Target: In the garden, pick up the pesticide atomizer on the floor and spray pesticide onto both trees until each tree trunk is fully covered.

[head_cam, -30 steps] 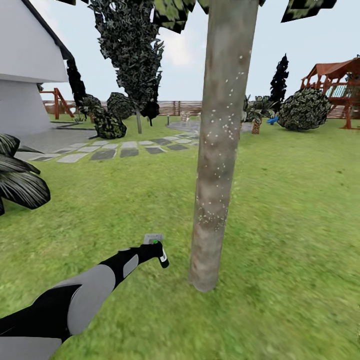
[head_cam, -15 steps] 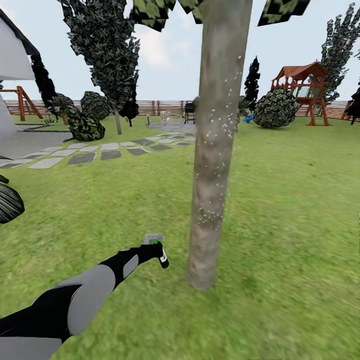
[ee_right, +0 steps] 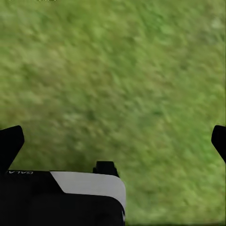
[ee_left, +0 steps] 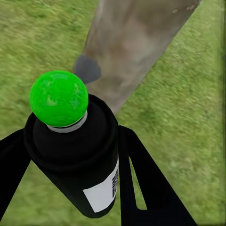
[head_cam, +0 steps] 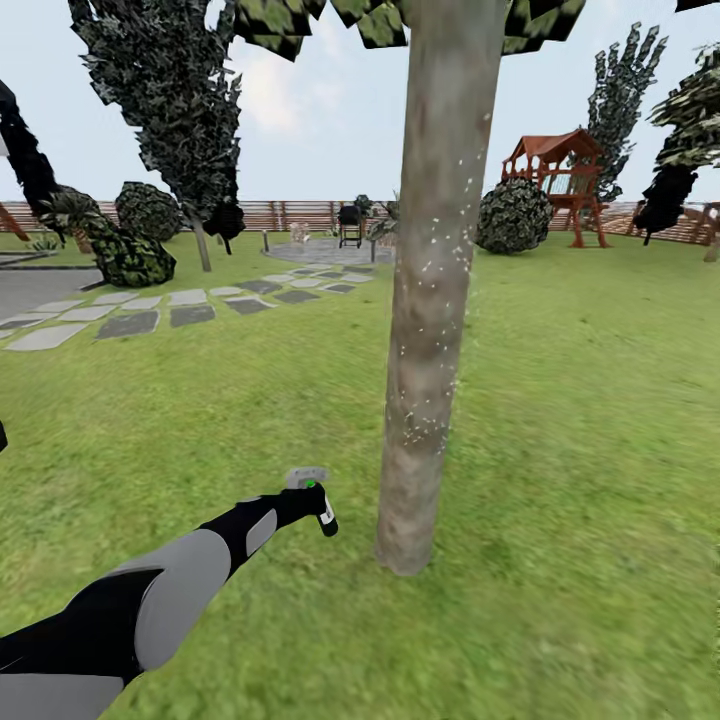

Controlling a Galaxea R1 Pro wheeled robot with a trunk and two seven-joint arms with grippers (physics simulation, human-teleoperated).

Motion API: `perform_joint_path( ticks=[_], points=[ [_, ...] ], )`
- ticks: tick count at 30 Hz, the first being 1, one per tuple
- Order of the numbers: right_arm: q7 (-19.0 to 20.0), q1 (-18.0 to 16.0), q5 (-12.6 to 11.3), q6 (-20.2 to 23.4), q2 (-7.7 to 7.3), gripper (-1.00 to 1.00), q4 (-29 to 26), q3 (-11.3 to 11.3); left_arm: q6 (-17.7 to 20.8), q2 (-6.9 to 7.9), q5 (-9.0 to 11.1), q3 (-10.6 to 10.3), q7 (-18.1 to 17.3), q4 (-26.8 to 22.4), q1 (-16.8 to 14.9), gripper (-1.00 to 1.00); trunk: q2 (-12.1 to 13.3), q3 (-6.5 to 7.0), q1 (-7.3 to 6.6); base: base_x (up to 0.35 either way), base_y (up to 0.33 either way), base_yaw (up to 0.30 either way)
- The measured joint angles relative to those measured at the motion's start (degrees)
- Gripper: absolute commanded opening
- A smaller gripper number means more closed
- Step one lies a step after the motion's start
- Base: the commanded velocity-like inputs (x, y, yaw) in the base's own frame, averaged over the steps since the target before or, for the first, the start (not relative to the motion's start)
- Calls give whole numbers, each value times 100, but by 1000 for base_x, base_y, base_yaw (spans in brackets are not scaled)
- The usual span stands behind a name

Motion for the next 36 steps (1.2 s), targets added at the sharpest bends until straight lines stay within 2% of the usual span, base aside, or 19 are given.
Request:
perform_joint_path(
  ticks=[15,26,31,33,35,36],
  points=[
    [0,0,0,0,0,100,0,0,-2,0,1,0,0,-3,-2,-100,0,0,-1,117,350,-300],
    [0,0,0,0,0,100,0,0,-1,0,1,0,0,-4,-1,-100,1,0,2,-33,350,-297],
    [-5,-2,0,-5,-1,100,3,0,39,-6,15,-37,-17,-63,0,-100,0,1,1,-16,59,-38],
    [-9,-2,0,-14,-10,100,3,0,289,-23,31,-47,-13,-309,-1,-100,0,1,0,-2,8,-5],
    [-11,-2,0,-24,-28,100,-2,1,1739,-49,50,-52,14,-1509,-3,-100,0,2,0,-1,2,-1],
    [-11,-2,2,-26,-35,100,-4,1,2269,-60,59,-57,23,-2035,-3,-100,0,2,0,0,0,0]
  ],
)
